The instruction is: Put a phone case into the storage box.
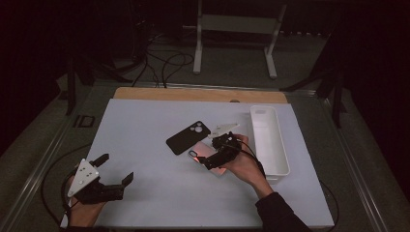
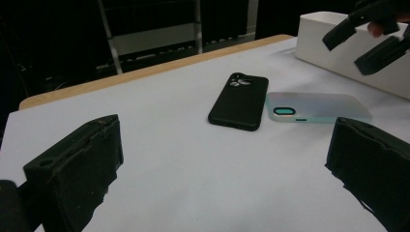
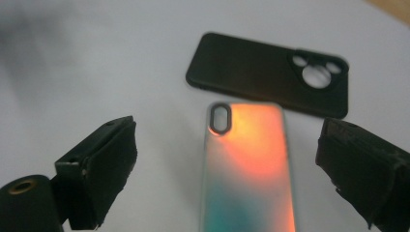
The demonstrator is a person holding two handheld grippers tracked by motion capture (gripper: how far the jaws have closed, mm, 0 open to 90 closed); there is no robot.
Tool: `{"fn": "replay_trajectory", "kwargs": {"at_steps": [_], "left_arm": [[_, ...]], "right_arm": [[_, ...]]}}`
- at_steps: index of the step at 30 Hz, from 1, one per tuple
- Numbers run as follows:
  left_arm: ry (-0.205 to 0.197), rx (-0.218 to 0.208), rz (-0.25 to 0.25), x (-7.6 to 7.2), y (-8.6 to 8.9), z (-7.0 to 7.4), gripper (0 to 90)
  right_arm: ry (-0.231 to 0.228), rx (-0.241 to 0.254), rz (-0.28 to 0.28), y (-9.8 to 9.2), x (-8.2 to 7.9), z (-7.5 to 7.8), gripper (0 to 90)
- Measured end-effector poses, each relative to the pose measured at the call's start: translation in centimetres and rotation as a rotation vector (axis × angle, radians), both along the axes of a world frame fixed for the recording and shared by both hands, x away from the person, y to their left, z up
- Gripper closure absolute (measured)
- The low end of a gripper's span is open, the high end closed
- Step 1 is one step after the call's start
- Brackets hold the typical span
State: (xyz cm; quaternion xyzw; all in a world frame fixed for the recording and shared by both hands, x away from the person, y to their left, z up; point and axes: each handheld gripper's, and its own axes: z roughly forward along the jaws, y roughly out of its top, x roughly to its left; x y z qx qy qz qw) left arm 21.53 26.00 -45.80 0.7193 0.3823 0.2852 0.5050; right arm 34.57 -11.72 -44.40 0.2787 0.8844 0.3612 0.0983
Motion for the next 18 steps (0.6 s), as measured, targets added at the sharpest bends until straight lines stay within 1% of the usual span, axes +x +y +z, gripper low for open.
{"fn": "replay_trajectory", "kwargs": {"at_steps": [3,5,8,10,12,13,15,18], "left_arm": [[0.000,0.000,0.001,0.0,0.0,0.0,0.0],[0.002,0.002,0.000,0.0,0.0,0.0,0.0],[0.003,0.006,-0.001,0.0,0.0,0.0,0.0],[0.002,0.004,-0.002,0.0,0.0,0.0,0.0],[0.002,0.007,-0.003,0.0,-0.1,0.0,0.0],[0.002,0.006,-0.003,0.0,-0.1,0.0,0.0],[0.002,0.006,-0.003,0.0,-0.1,0.0,0.0],[0.002,0.006,-0.004,0.0,-0.1,0.0,0.0]], "right_arm": [[0.031,-0.010,-0.007,0.1,0.3,-0.7,7.6],[0.048,-0.038,-0.010,0.3,0.4,-1.2,7.6],[0.087,-0.055,-0.022,0.3,0.7,-2.0,7.6],[0.106,-0.080,-0.034,0.4,0.8,-2.4,7.6],[0.117,-0.097,-0.045,0.4,0.9,-2.8,7.6],[0.114,-0.104,-0.039,0.4,1.0,-3.0,7.6],[0.121,-0.107,-0.045,0.3,1.1,-3.2,7.6],[0.116,-0.112,-0.046,0.4,1.3,-3.4,7.6]]}}
